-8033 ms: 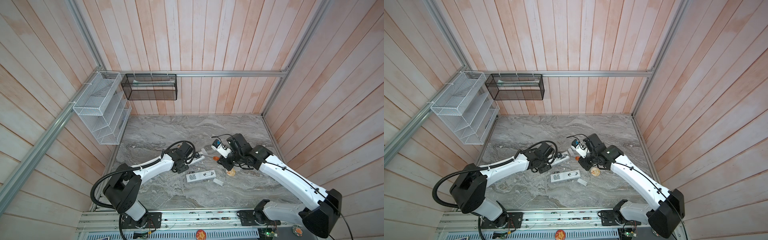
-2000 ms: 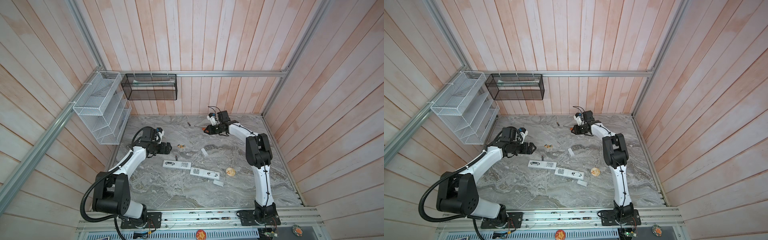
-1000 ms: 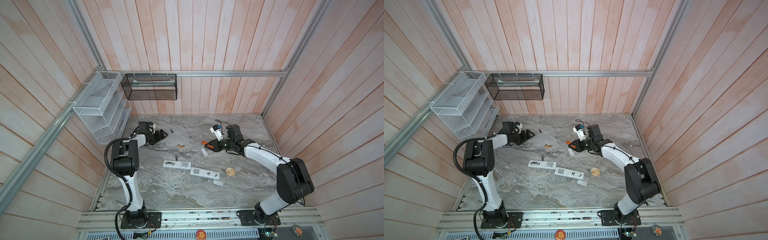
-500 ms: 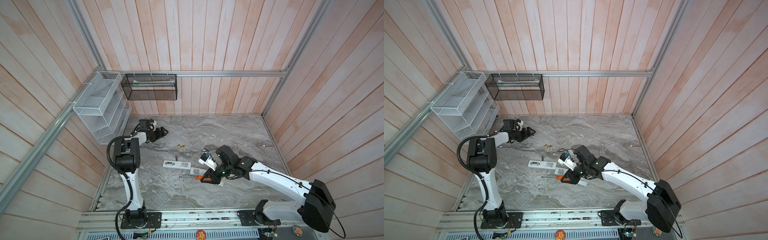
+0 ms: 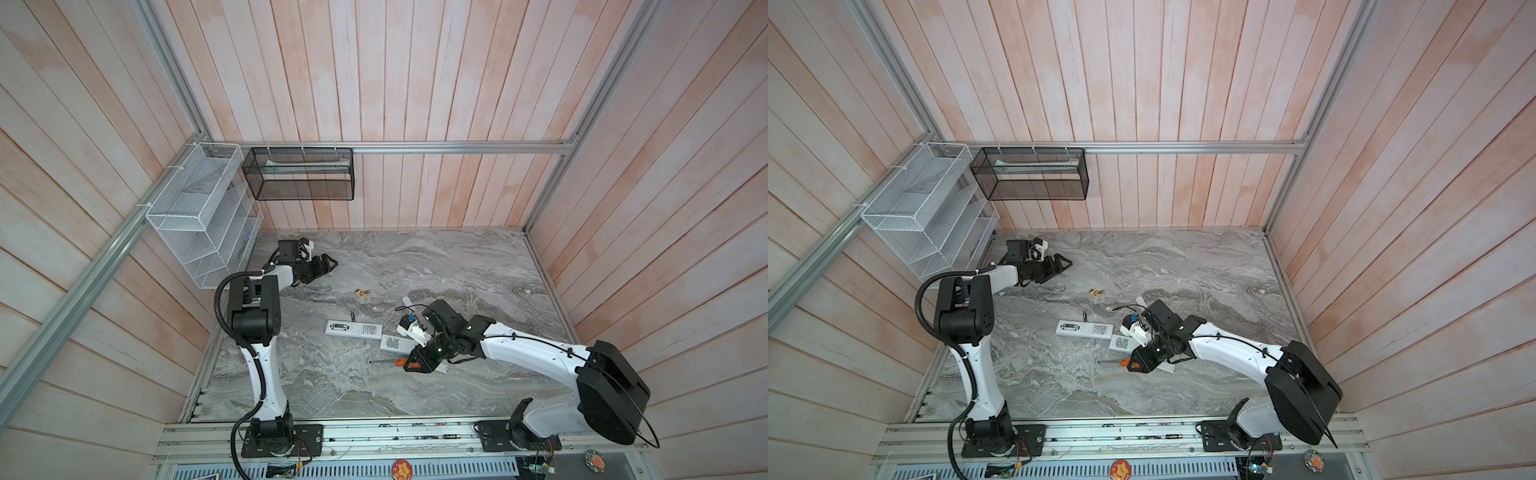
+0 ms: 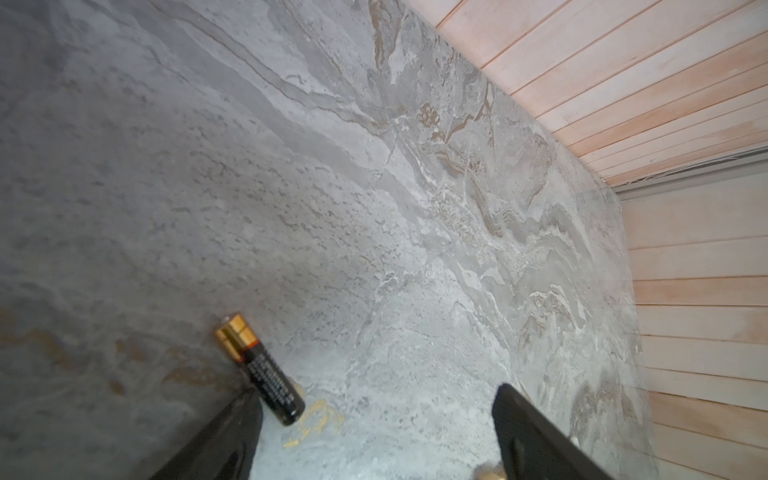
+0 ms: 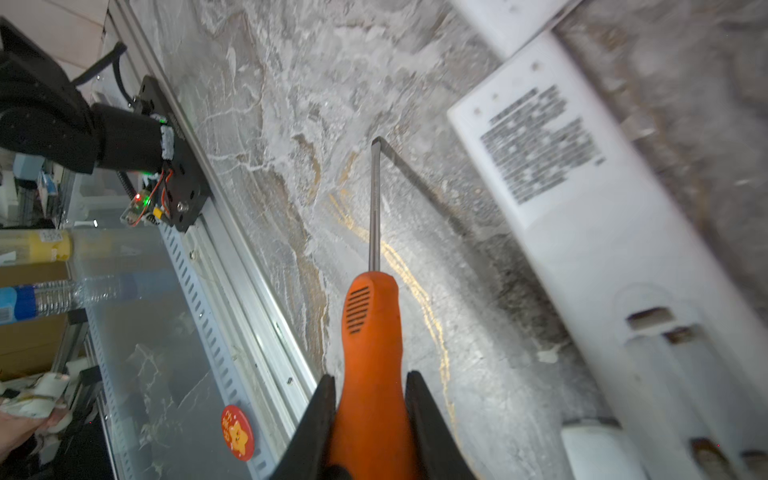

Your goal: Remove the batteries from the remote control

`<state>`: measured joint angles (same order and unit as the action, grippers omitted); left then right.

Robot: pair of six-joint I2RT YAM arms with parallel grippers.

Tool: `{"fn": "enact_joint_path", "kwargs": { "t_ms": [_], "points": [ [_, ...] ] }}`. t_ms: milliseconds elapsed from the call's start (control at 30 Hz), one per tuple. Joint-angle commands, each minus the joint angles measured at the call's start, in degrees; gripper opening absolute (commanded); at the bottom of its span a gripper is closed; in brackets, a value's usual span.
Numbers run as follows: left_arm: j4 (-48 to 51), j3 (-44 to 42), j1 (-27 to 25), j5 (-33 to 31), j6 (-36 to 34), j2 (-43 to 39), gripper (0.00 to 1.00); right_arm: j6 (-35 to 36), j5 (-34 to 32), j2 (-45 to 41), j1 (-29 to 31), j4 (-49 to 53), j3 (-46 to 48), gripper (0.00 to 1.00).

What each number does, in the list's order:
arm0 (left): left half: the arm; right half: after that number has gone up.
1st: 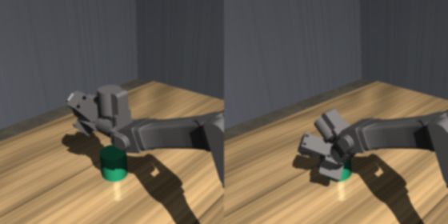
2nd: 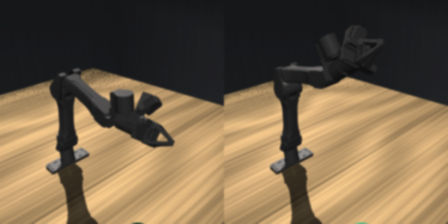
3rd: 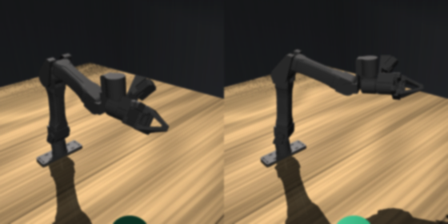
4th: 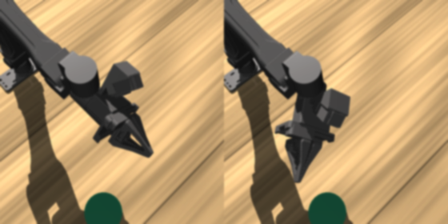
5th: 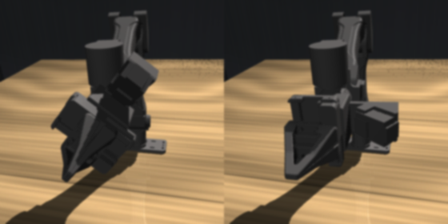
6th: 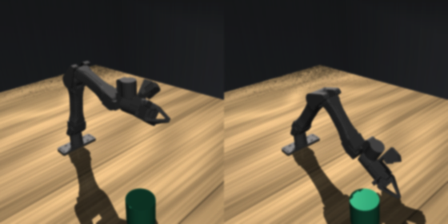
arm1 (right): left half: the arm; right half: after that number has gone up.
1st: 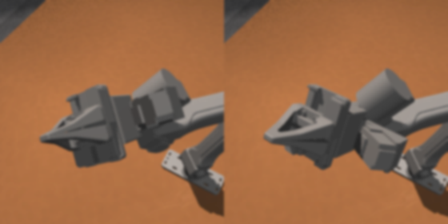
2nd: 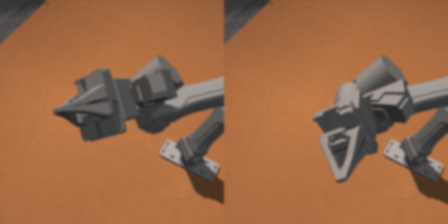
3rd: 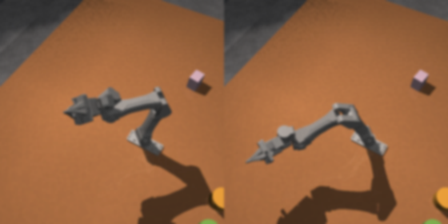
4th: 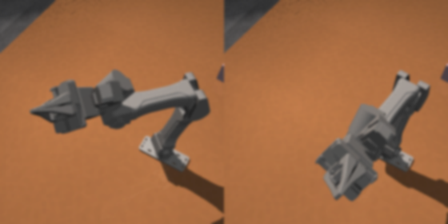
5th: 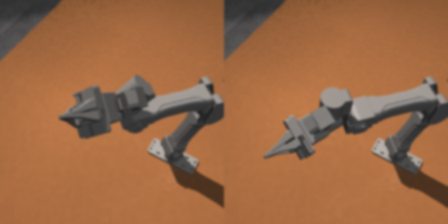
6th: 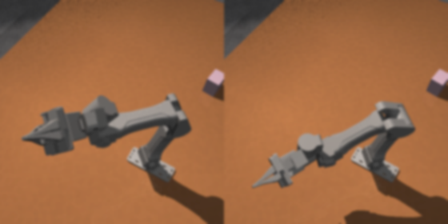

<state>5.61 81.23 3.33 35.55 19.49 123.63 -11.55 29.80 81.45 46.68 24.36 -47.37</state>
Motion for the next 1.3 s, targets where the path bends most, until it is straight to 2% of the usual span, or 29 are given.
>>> {"fn": "enact_joint_path", "kwargs": {
  "t_ms": [0,267,367,500,700,867,1000,1267],
  "points": [
    [2.1,-2.0,0.0,0.0,-1.3,-0.1,0.9,-2.7,-7.1,2.9,-1.8,0.7,-2.0,0.0],
    [2.5,-6.9,0.0,-0.4,-0.9,-6.0,0.91,-2.9,-12.7,5.3,-3.5,1.4,-6.2,0.0],
    [3.6,-11.6,0.0,-1.1,-0.7,-11.1,0.92,-2.7,-13.8,5.8,-4.6,1.3,-7.3,0.0],
    [2.5,-22.2,-0.2,-0.7,1.5,-20.2,0.93,-1.4,-12.8,5.8,-5.2,1.3,-8.3,0.0],
    [-1.6,-37.3,-0.6,0.6,6.3,-33.3,0.92,-2.8,-10.3,4.5,1.1,2.9,-12.7,0.0],
    [-0.2,-42.9,-1.3,-1.1,6.7,-43.0,0.92,-5.6,-9.8,8.7,4.5,6.0,-17.5,0.0],
    [-0.3,-44.8,-1.3,-0.9,6.6,-45.6,0.92,-8.2,-8.8,12.7,4.7,6.8,-21.0,0.0],
    [-2.5,-47.2,-1.4,0.2,6.3,-45.1,0.91,-9.7,-7.4,19.5,6.1,7.6,-28.2,0.0]
  ]
}}
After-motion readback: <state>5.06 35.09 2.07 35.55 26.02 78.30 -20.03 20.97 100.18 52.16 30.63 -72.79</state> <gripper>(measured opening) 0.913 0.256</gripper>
